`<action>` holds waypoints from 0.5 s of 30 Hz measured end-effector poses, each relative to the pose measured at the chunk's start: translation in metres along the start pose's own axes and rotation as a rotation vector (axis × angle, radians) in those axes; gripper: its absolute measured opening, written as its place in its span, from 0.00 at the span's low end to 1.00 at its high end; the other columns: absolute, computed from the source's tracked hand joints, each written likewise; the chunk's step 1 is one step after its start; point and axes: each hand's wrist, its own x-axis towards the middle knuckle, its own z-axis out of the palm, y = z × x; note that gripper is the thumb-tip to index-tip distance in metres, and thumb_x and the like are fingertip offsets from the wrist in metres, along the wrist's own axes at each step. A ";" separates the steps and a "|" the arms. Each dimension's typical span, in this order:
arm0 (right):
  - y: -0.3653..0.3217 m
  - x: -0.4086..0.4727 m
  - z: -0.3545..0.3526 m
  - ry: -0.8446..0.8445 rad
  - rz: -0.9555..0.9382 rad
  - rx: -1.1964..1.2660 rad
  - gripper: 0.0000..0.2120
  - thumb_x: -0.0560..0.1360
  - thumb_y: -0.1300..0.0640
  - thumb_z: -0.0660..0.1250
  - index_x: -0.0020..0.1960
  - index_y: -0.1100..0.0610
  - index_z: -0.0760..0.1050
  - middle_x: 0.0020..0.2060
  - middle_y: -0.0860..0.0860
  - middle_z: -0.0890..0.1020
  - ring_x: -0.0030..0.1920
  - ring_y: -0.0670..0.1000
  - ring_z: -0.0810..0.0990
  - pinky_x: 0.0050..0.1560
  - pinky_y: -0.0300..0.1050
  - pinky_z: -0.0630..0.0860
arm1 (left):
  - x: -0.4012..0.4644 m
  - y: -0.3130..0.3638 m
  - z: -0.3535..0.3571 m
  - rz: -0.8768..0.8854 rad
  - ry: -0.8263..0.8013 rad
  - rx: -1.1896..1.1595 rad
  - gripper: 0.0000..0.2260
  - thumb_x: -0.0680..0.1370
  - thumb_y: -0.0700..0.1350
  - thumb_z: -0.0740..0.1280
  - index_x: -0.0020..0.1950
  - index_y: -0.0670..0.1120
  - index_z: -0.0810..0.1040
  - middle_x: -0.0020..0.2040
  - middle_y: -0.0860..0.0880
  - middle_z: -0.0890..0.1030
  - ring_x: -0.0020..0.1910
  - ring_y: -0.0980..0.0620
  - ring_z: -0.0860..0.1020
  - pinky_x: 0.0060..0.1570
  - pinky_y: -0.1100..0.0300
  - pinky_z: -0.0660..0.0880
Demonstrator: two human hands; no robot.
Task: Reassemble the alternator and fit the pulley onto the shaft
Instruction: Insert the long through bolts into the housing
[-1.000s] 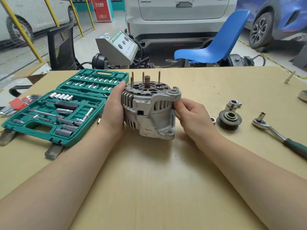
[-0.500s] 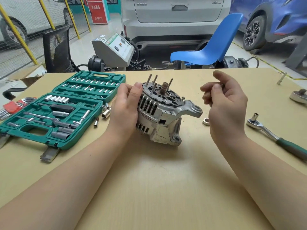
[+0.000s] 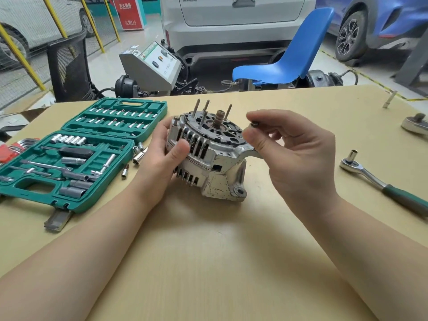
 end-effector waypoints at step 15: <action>0.004 -0.009 0.008 -0.017 0.083 -0.057 0.06 0.73 0.60 0.78 0.49 0.54 0.84 0.43 0.51 0.86 0.43 0.42 0.82 0.47 0.31 0.74 | 0.004 0.001 -0.009 0.063 -0.115 0.087 0.52 0.63 0.67 0.85 0.81 0.53 0.68 0.75 0.45 0.78 0.74 0.43 0.78 0.76 0.35 0.71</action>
